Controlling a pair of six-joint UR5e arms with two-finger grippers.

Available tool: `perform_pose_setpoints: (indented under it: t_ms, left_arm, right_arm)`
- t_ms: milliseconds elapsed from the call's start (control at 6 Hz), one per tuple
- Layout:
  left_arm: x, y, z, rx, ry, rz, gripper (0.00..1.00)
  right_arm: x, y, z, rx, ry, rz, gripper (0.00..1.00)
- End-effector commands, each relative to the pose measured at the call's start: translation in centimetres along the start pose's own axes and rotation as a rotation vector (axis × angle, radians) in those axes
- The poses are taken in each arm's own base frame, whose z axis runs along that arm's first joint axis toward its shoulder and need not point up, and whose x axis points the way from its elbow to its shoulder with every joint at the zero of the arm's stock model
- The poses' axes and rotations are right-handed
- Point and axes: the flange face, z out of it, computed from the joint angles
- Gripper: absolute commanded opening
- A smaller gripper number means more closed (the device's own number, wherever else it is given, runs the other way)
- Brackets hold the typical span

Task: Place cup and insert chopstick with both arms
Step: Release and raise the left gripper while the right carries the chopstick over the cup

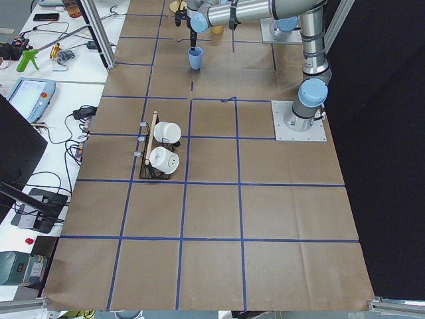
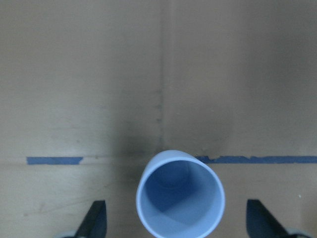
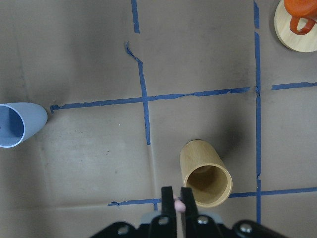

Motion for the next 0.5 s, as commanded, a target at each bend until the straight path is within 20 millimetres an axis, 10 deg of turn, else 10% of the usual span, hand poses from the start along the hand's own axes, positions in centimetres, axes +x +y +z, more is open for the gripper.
perform_pose_setpoints:
  t_ms: [0, 333]
  left_arm:
    - [-7.8, 0.6, -7.0, -0.083, -0.006, 0.108, 1.0]
    - [-13.5, 2.8, -14.0, -0.15, 0.002, 0.094, 0.99]
  right_arm:
    - [-4.9, -0.7, 1.3, 0.02, 0.009, -0.007, 0.07]
    - [-10.5, -2.4, 2.2, 0.031, 0.011, 0.039, 0.06]
